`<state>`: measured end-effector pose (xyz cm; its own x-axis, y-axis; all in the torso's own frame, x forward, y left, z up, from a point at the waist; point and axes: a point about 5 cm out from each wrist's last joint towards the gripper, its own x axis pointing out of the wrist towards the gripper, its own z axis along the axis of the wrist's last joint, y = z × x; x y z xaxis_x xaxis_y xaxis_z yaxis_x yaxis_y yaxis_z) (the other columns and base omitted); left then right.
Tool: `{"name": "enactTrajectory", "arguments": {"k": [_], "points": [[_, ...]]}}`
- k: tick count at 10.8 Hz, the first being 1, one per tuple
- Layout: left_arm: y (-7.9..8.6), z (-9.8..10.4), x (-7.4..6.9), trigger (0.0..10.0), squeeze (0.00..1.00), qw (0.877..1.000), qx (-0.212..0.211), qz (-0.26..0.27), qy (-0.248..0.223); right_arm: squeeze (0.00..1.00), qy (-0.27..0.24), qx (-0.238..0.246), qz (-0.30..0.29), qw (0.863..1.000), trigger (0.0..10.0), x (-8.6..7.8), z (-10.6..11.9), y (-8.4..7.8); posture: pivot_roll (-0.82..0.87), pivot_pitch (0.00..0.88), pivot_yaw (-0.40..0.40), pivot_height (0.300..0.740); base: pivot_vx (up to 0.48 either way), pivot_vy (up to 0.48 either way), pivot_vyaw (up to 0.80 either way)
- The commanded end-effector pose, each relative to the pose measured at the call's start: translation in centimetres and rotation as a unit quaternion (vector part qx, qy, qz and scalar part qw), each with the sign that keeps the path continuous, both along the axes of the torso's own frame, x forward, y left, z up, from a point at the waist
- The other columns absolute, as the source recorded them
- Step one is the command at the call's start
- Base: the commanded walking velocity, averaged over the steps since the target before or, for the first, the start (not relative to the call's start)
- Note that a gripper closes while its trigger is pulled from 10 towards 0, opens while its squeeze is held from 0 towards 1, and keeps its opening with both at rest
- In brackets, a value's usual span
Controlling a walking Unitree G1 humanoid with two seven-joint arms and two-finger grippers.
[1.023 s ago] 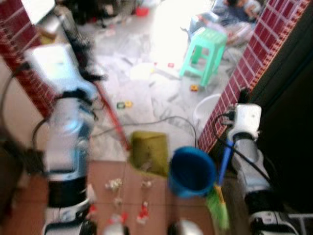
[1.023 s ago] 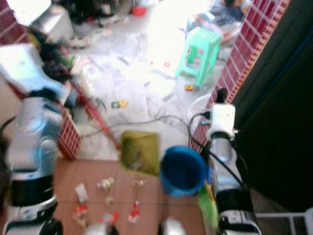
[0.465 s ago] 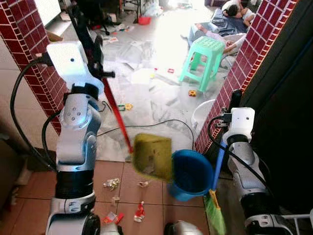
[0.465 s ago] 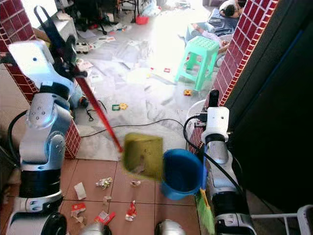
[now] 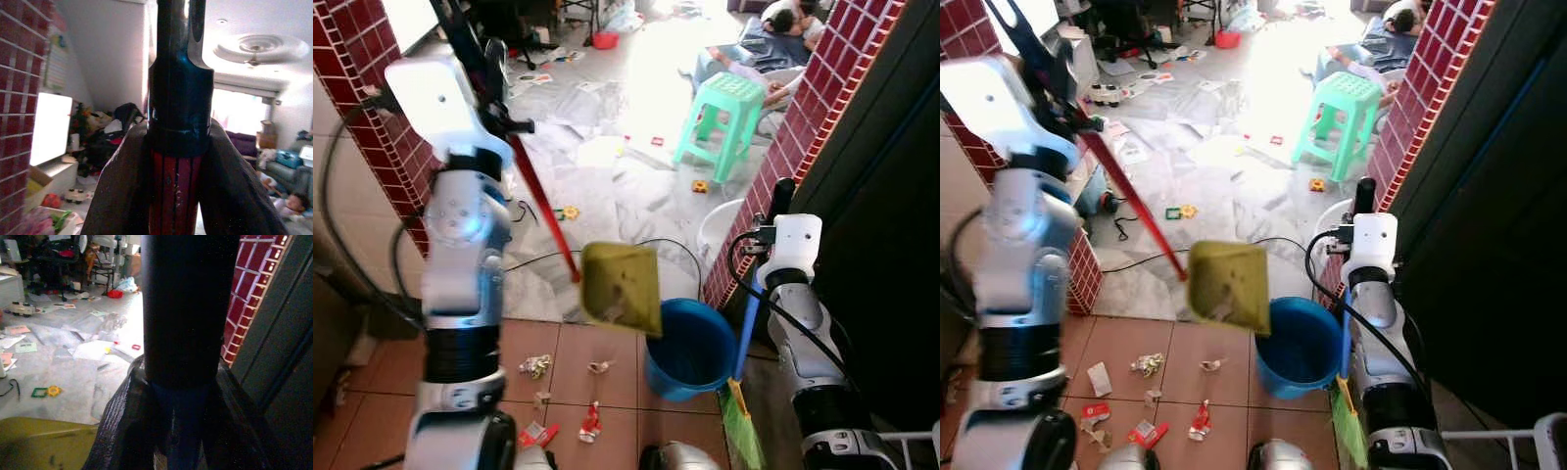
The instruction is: Sweep floor
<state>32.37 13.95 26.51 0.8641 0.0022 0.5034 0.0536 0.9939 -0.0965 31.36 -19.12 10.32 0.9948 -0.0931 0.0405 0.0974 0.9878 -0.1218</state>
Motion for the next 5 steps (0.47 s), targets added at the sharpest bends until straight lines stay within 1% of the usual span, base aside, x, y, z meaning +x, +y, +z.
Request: {"name": "enactTrajectory", "arguments": {"k": [1,2,3,4,5], "points": [[-1.4,1.3,-0.3,10.0,0.0,0.999,0.005,-0.024,-0.039,0.0,-0.03,0.034,0.012,0.999,10.0,0.2,1.3,0.5,-0.02,0.01,-0.046,0.74,0.0,0.0,0.0],[-2.5,1.0,-0.1,10.0,0.0,0.998,0.013,-0.04,-0.04,0.0,-0.029,0.042,0.011,0.999,10.0,0.2,1.3,0.4,-0.03,0.009,-0.041,0.74,0.0,0.0,0.0],[-4.4,0.5,-0.1,10.0,0.0,0.996,0.027,-0.072,-0.043,0.0,-0.029,0.04,0.012,0.999,10.0,0.2,1.3,0.4,-0.03,0.009,-0.041,0.74,0.0,0.0,0.0],[-6.0,-0.1,-0.1,10.0,0.0,0.992,0.055,-0.102,-0.048,0.0,-0.028,0.039,0.013,0.999,10.0,0.3,1.3,0.4,-0.04,0.005,-0.043,0.74,0.0,0.0,0.0],[-7.6,-0.9,-0.4,10.0,0.0,0.985,0.095,-0.137,-0.055,0.0,-0.029,0.037,0.015,0.999,10.0,0.3,1.4,0.4,-0.04,0.004,-0.043,0.74,0.0,0.0,0.0]]}}
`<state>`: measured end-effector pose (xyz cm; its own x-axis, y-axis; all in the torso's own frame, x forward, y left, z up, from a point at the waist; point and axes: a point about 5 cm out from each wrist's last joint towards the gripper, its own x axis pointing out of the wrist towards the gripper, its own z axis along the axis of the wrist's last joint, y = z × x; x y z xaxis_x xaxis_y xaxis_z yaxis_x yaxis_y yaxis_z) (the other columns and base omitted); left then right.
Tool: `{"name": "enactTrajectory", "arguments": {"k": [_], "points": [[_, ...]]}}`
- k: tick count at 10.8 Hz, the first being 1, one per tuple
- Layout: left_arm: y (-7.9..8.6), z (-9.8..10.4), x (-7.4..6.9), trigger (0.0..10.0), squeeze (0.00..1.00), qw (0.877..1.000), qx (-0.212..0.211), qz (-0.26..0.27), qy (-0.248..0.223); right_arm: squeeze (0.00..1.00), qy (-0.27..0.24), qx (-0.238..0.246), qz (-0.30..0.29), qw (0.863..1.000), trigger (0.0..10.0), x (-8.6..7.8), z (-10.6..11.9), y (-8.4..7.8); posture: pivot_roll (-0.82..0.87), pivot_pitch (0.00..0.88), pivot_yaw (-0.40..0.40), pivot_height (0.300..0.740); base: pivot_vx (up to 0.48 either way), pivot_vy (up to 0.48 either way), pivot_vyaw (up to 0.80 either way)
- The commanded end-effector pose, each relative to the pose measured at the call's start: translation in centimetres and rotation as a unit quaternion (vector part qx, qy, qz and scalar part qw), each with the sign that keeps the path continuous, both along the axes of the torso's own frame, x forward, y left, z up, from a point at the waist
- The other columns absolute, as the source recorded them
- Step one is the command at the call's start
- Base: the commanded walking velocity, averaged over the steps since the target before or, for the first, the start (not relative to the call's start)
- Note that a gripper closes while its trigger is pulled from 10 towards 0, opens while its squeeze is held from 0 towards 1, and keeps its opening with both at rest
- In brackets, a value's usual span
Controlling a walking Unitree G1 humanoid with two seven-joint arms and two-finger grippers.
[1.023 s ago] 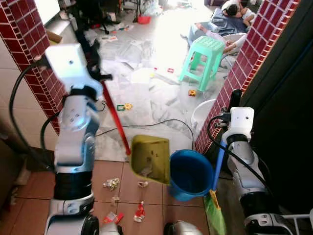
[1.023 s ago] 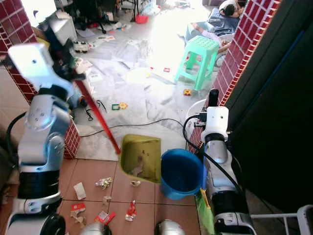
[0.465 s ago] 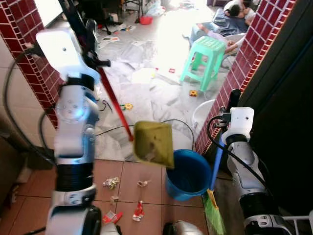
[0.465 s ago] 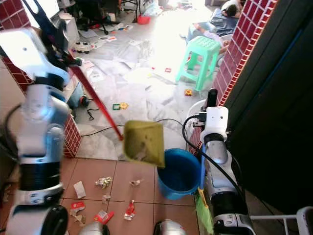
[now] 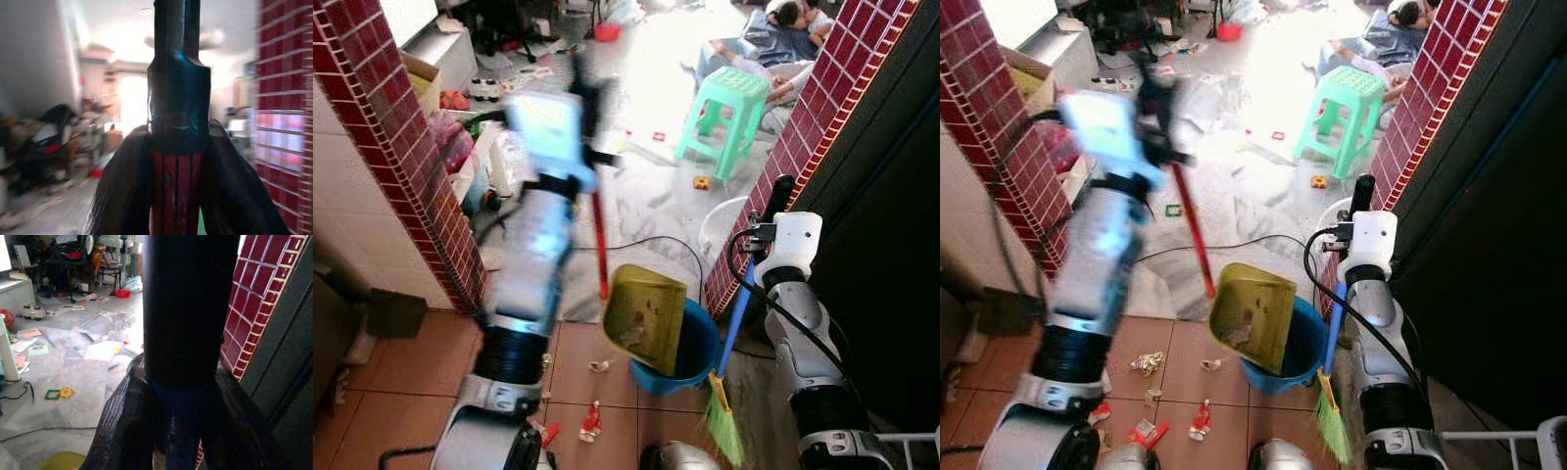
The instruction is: Sweep floor
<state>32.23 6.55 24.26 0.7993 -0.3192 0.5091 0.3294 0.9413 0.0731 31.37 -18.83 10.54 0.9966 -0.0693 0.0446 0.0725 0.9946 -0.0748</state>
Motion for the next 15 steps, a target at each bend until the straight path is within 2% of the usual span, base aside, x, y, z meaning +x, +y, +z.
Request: {"name": "enactTrajectory", "arguments": {"k": [1,2,3,4,5,6,7,8,11,12,13,14,15], "points": [[-1.1,0.8,-0.6,10.0,0.0,0.998,0.031,-0.026,-0.044,0.0,-0.025,0.014,0.002,1.0,10.0,0.4,1.3,0.1,-0.04,0.004,-0.043,0.74,0.0,0.0,0.0],[-2.1,0.5,-1.1,10.0,0.0,0.995,0.057,-0.054,-0.06,0.0,-0.025,0.013,0.002,1.0,10.0,0.4,1.3,0.1,-0.04,0.004,-0.043,0.74,0.0,0.0,0.0],[-4.0,0.2,-2.4,10.0,0.0,0.984,0.097,-0.126,-0.084,0.0,-0.025,0.013,0.002,1.0,10.0,0.4,1.3,0.1,-0.04,0.0,-0.041,0.74,0.0,0.0,0.0],[-6.0,-0.1,-4.0,10.0,0.0,0.962,0.143,-0.201,-0.114,0.0,-0.025,0.013,0.003,1.0,10.0,0.4,1.2,0.2,-0.04,0.0,-0.042,0.74,0.0,0.0,0.0],[-7.8,-0.5,-5.5,10.0,0.0,0.935,0.19,-0.273,-0.126,0.0,-0.026,0.013,0.005,1.0,10.0,0.5,1.3,0.3,-0.04,0.0,-0.044,0.74,0.0,0.0,0.0],[-8.7,-0.8,-6.2,10.0,0.0,0.916,0.229,-0.299,-0.137,0.0,-0.026,0.012,0.005,1.0,10.0,0.6,1.3,0.3,-0.04,0.0,-0.045,0.74,0.0,0.0,0.0],[-9.4,-0.8,-6.8,10.0,0.0,0.909,0.233,-0.314,-0.142,0.0,-0.026,0.01,0.005,1.0,10.0,0.6,1.3,0.3,-0.04,0.0,-0.046,0.74,0.0,0.0,0.0],[-9.6,-0.9,-6.9,10.0,0.0,0.905,0.242,-0.318,-0.147,0.0,-0.026,0.009,0.005,1.0,10.0,0.6,1.3,0.3,-0.04,0.0,-0.046,0.74,0.0,0.0,0.0],[-9.3,-0.7,-6.9,10.0,0.0,0.905,0.245,-0.314,-0.149,0.0,-0.023,0.008,0.004,1.0,10.0,0.6,1.2,0.2,-0.04,0.0,-0.045,0.74,0.0,0.0,0.0],[-9.3,0.0,-6.7,10.0,0.0,0.928,0.169,-0.318,-0.094,0.0,-0.022,0.007,0.004,1.0,10.0,0.7,1.1,0.3,-0.04,0.0,-0.045,0.74,0.0,0.0,0.0],[-9.4,-0.9,-6.6,10.0,0.0,0.926,0.168,-0.33,-0.067,0.0,-0.02,0.006,0.004,1.0,10.0,0.7,1.0,0.4,-0.04,0.0,-0.045,0.74,0.0,0.0,0.0],[-9.4,-1.7,-6.6,10.0,0.0,0.92,0.204,-0.328,-0.065,0.0,-0.02,0.004,0.004,1.0,10.0,0.7,1.0,0.3,-0.04,0.0,-0.046,0.74,0.0,0.0,0.0],[-9.4,-1.5,-6.7,10.0,0.0,0.92,0.209,-0.323,-0.073,0.0,-0.019,0.003,0.004,1.0,10.0,0.7,1.0,0.3,-0.04,0.001,-0.046,0.74,0.0,0.0,0.0]]}}
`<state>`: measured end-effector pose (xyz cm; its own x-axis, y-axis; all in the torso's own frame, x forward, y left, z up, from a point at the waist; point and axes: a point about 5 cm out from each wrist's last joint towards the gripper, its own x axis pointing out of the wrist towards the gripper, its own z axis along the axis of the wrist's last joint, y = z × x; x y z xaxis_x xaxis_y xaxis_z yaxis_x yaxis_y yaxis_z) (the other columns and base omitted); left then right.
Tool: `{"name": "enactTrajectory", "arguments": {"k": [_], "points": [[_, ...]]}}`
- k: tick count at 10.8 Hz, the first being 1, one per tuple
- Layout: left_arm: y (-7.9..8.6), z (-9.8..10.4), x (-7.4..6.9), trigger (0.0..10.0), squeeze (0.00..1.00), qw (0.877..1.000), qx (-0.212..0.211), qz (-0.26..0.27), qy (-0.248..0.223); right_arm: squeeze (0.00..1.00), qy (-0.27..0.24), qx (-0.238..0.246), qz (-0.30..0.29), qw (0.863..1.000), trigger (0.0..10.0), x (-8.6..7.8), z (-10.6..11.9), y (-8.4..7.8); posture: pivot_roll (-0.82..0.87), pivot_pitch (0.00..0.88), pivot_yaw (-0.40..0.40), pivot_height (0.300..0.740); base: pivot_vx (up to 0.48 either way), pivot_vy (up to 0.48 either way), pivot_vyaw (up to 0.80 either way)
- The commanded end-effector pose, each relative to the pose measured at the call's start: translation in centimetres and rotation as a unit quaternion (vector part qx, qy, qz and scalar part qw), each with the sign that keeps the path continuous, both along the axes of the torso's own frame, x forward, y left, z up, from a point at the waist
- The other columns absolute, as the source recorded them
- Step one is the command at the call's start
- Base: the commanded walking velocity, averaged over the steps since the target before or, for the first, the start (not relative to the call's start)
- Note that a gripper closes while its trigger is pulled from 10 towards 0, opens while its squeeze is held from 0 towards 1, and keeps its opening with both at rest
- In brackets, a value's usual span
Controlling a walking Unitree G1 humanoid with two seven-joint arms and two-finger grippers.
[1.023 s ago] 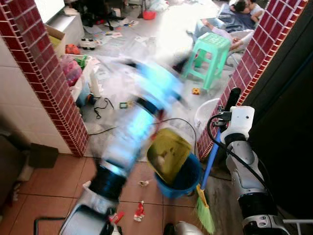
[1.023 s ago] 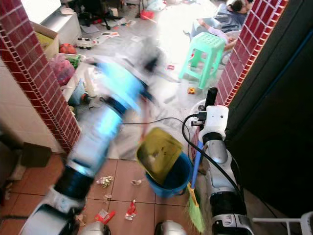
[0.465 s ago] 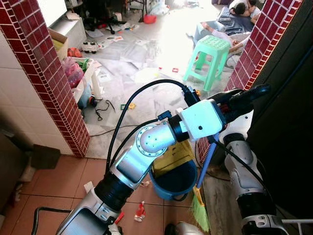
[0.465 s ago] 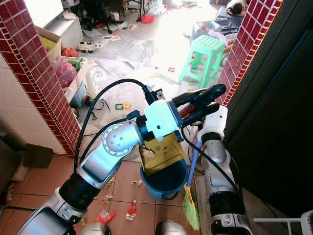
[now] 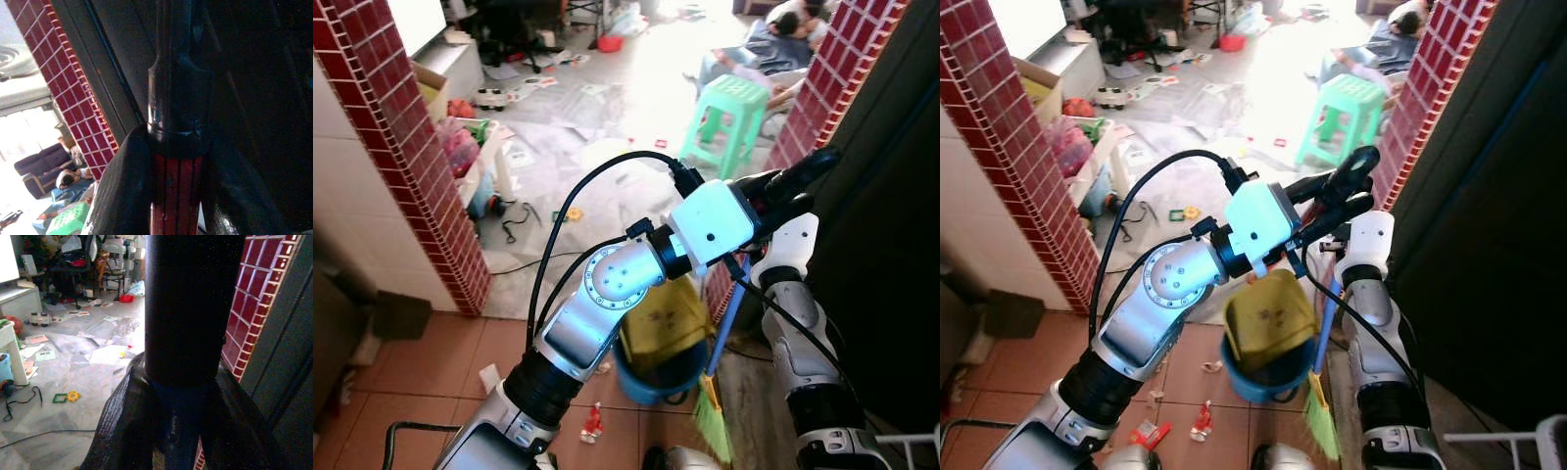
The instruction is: Sweep floor
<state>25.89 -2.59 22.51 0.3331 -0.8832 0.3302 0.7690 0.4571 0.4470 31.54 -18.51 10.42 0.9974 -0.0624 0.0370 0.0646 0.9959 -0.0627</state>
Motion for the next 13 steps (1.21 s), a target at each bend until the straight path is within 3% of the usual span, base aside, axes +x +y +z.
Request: {"name": "enactTrajectory", "arguments": {"k": [1,2,4,6,7,8,11,12,13], "points": [[-0.3,0.5,-0.4,10.0,0.0,0.999,0.017,-0.008,-0.028,0.0,-0.022,-0.004,-0.001,1.0,10.0,0.5,1.1,-0.1,-0.04,0.001,-0.047,0.74,0.0,0.0,0.0],[0.0,1.0,-0.2,10.0,0.0,0.998,0.014,0.006,-0.053,0.0,-0.021,-0.005,0.0,1.0,10.0,0.5,1.1,-0.1,-0.04,0.001,-0.047,0.74,0.0,0.0,0.0],[2.8,4.9,1.6,10.0,0.0,0.984,-0.065,0.113,-0.123,0.0,-0.02,-0.005,0.001,1.0,10.0,0.5,1.0,0.0,-0.04,0.001,-0.051,0.74,0.0,0.0,0.0],[6.0,8.5,2.7,10.0,0.0,0.959,-0.135,0.199,-0.152,0.0,-0.015,-0.006,0.004,1.0,10.0,0.5,0.8,0.1,-0.02,0.001,-0.059,0.74,0.0,0.0,0.0],[8.5,10.1,3.3,10.0,0.0,0.935,-0.171,0.266,-0.163,0.0,-0.009,-0.008,0.01,1.0,10.0,0.6,0.6,0.3,-0.02,0.001,-0.062,0.74,0.0,0.0,0.0],[10.5,9.9,4.0,10.0,0.0,0.92,-0.169,0.317,-0.157,0.0,0.002,-0.011,0.018,1.0,10.0,0.6,0.3,0.5,-0.01,0.003,-0.066,0.74,0.0,0.0,0.0],[14.5,6.2,4.9,10.0,0.0,0.886,-0.13,0.432,-0.108,0.0,0.027,-0.014,0.033,0.999,10.0,0.4,-0.5,0.6,0.0,0.006,-0.068,0.74,0.0,0.0,0.0],[16.1,4.6,4.7,10.0,0.0,0.858,-0.11,0.491,-0.108,0.0,0.037,-0.017,0.037,0.998,10.0,0.2,-0.9,0.4,0.0,0.008,-0.07,0.74,0.0,0.0,0.0],[17.8,2.1,4.4,10.0,0.0,0.842,-0.102,0.526,-0.063,0.0,0.056,-0.018,0.057,0.997,10.0,0.0,-1.4,0.5,0.0,0.011,-0.072,0.74,0.0,0.0,0.0]]}}
